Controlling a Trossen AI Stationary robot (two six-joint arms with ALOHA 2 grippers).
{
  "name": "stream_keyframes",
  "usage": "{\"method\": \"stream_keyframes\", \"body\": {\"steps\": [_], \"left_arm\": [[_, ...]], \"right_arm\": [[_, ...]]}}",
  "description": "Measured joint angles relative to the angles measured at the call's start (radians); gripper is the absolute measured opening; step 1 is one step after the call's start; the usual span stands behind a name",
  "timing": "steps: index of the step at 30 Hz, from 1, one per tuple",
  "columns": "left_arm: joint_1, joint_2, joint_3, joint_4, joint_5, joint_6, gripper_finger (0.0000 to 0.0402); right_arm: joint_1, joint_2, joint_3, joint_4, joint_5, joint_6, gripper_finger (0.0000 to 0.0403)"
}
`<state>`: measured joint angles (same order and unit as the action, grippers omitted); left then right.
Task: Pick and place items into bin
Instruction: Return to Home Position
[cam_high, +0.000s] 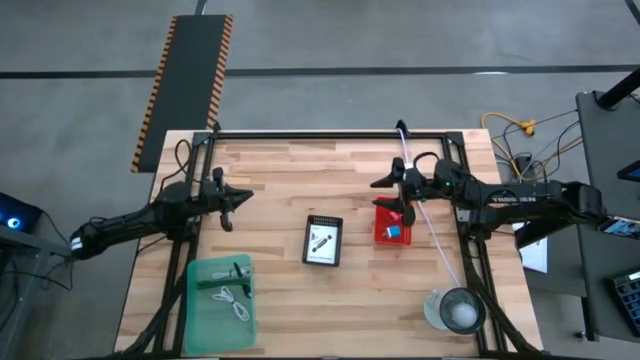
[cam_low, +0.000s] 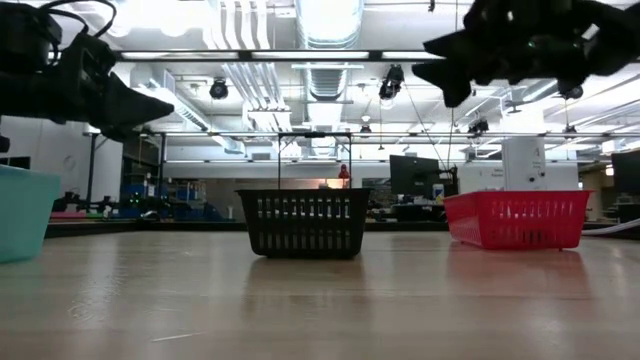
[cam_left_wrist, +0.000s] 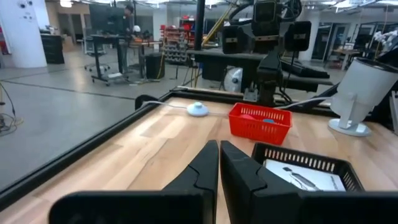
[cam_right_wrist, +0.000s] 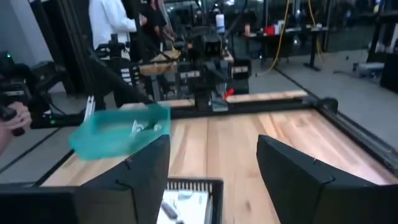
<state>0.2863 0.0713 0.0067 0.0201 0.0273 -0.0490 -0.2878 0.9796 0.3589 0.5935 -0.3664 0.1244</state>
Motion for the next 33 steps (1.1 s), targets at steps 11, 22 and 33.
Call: {"method": "stream_keyframes", "body": {"steps": [11,22,33], "left_arm": [[0.000,0.071,-0.001,0.002,0.004,-0.031,0.0000],[0.000,0.132,-0.001,0.015,0.007,-0.019,0.0000],[0.000,0.168,-0.001,0.022,0.004,-0.019,0.0000]], "right_arm": [[0.000,-0.086,-0.110,-0.012,0.057,0.006,0.0109],[0.002,-0.116,-0.200,0.128,0.051,-0.027,0.0009],[0.002,-0.322,-0.292,0.114,0.051,0.011,0.0008]]}}
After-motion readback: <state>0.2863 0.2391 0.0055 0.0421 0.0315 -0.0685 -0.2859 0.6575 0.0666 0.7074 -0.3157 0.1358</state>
